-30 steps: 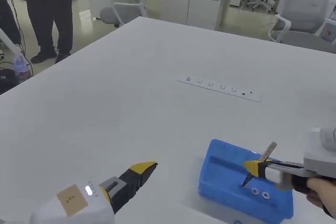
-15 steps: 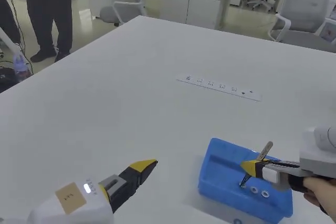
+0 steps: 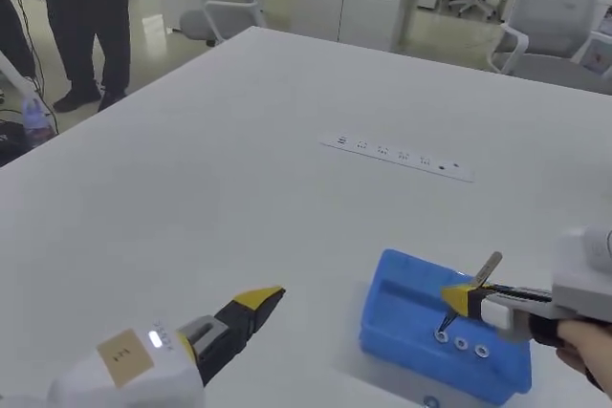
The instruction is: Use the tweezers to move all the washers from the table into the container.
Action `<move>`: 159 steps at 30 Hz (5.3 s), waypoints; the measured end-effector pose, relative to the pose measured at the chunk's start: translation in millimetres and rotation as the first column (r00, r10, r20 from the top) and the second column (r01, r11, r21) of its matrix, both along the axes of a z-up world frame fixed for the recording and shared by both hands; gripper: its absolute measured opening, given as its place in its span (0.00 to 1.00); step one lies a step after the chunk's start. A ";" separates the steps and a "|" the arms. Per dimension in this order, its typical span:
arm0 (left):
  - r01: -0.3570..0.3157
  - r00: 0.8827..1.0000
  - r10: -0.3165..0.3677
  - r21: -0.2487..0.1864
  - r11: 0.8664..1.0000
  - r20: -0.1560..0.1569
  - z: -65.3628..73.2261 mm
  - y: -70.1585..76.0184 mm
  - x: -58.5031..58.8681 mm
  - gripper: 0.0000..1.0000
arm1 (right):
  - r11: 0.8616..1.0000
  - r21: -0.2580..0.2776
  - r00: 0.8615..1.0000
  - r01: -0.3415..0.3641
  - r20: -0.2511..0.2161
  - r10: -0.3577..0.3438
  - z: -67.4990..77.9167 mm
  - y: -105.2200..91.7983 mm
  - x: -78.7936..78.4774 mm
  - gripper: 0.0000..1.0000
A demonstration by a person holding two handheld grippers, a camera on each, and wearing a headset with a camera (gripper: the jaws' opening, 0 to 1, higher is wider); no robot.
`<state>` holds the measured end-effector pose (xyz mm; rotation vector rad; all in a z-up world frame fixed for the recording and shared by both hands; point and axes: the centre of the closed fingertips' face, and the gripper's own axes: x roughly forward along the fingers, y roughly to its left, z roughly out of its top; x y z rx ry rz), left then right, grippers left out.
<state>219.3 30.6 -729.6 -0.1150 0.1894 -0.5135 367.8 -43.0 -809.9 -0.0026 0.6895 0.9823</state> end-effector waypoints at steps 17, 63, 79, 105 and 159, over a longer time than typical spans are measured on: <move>-0.002 1.000 0.002 0.031 1.000 -0.006 -4.3 -1.7 1.4 0.99 | 0.996 0.089 0.996 -0.008 0.089 0.000 49.4 -8.5 -24.7 0.04; 0.016 1.000 -0.015 0.058 0.998 -0.018 -8.1 -3.5 -1.4 0.94 | 0.996 0.059 0.996 -0.066 -0.054 0.069 -21.3 -7.0 -92.9 0.04; 0.017 1.000 -0.016 0.060 0.998 -0.017 -8.0 -3.6 -1.4 0.94 | 0.993 0.029 0.993 -0.117 -0.007 0.118 -24.4 -2.7 -96.3 0.04; 0.026 1.000 -0.025 0.060 0.998 -0.019 -8.4 -5.8 -2.0 0.93 | 0.945 -0.161 0.936 -0.285 0.164 0.310 -26.8 2.2 -112.6 0.03; 0.003 1.000 -0.002 0.043 0.999 -0.015 -6.7 -0.1 -0.8 0.92 | 0.983 0.171 0.998 -0.065 0.006 0.065 46.5 1.7 -55.1 0.03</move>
